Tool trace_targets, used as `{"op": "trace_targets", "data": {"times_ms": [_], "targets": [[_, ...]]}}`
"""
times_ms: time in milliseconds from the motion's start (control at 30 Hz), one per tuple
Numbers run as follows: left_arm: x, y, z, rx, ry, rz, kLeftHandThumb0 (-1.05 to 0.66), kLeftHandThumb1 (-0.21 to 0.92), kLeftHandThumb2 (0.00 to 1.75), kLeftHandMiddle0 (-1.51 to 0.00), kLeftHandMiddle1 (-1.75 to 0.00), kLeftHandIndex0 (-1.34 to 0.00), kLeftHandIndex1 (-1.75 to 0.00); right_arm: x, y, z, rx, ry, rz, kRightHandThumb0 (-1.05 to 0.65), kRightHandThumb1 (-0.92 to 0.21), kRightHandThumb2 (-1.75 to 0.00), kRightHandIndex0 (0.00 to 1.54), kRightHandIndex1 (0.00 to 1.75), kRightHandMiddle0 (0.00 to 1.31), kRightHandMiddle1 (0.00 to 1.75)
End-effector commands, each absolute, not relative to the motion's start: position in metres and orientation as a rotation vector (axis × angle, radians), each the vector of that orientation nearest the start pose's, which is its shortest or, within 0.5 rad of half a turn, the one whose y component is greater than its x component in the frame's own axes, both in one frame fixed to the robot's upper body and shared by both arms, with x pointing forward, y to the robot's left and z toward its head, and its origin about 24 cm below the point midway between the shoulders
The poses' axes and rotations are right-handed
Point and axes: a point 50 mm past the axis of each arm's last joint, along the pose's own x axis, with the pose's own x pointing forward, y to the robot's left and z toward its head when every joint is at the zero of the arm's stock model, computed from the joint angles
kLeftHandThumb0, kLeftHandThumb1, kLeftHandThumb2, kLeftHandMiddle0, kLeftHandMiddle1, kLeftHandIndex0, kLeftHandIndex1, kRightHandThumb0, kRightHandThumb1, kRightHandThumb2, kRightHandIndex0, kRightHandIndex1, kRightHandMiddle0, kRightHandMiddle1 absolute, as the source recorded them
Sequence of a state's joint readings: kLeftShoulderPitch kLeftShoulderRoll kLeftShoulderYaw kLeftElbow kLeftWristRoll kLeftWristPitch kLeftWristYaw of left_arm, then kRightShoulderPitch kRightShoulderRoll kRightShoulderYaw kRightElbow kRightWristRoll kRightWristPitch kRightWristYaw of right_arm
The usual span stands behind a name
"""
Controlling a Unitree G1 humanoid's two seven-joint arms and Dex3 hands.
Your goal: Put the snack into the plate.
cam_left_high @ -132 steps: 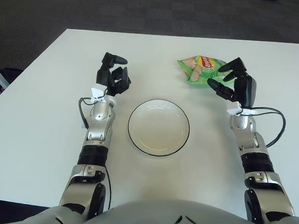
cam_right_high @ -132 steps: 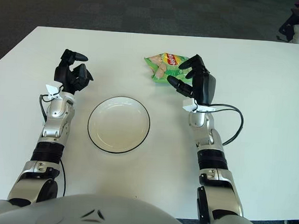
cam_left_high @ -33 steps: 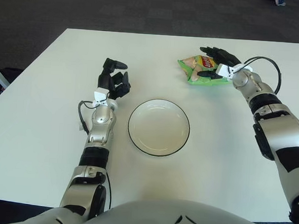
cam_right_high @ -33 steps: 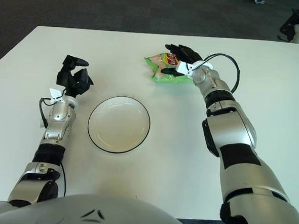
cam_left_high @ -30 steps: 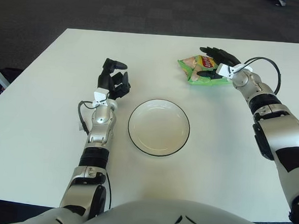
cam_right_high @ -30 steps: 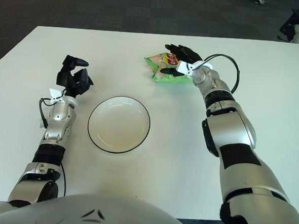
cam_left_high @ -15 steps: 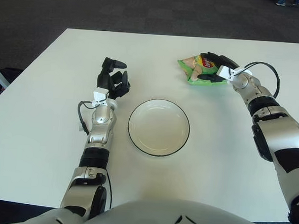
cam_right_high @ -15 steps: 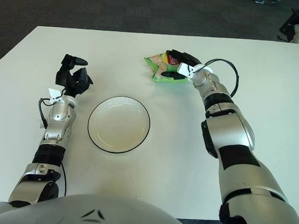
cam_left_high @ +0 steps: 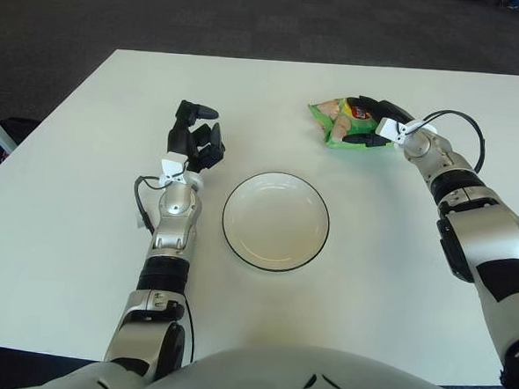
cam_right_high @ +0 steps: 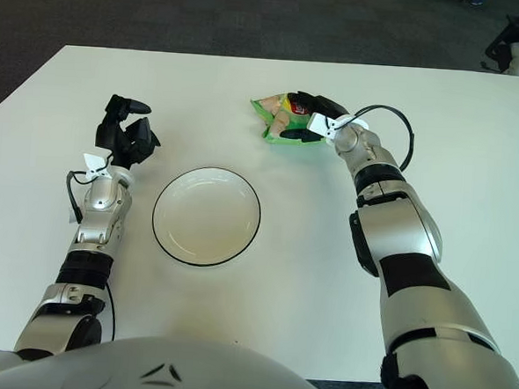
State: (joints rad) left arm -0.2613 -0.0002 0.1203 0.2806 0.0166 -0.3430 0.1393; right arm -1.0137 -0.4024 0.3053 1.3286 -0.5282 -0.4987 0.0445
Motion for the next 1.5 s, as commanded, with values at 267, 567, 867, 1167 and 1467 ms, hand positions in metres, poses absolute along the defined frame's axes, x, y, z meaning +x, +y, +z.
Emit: {"op": "trace_targets", "data": {"times_ms": [267, 567, 867, 1167, 1467], "targets": [[0.298, 0.168, 0.077, -0.011, -0.312, 0.205, -0.38, 0.70, 0.81, -0.92, -1.75, -0.34, -1.75, 0.378, -0.193, 0.083, -1.094, -0.059, 0.439, -0.69, -0.92, -0.07, 0.53, 0.02, 0.53, 0.07], [0.300, 0.168, 0.077, -0.009, -0.312, 0.207, -0.38, 0.69, 0.82, -0.93, -1.75, -0.34, -1.75, 0.368, -0.197, 0.082, -1.116, -0.132, 0.515, -0.70, -0.92, -0.06, 0.48, 0.00, 0.52, 0.06], [0.301, 0.169, 0.078, -0.007, -0.313, 0.206, -0.38, 0.69, 0.83, -0.93, -1.75, -0.34, -1.75, 0.343, -0.205, 0.107, -1.215, -0.364, 0.593, -0.65, -0.92, -0.10, 0.46, 0.00, 0.51, 0.04], [0.303, 0.170, 0.078, 0.009, -0.317, 0.197, -0.38, 0.68, 0.83, -0.93, -1.75, -0.35, -1.75, 0.332, -0.207, 0.122, -1.281, -0.424, 0.568, -0.60, -0.92, -0.10, 0.44, 0.00, 0.49, 0.02], [0.304, 0.170, 0.078, 0.015, -0.321, 0.192, -0.38, 0.69, 0.83, -0.94, -1.75, -0.34, -1.75, 0.333, -0.206, 0.132, -1.299, -0.376, 0.520, -0.59, -0.92, -0.11, 0.30, 0.00, 0.45, 0.00]]}}
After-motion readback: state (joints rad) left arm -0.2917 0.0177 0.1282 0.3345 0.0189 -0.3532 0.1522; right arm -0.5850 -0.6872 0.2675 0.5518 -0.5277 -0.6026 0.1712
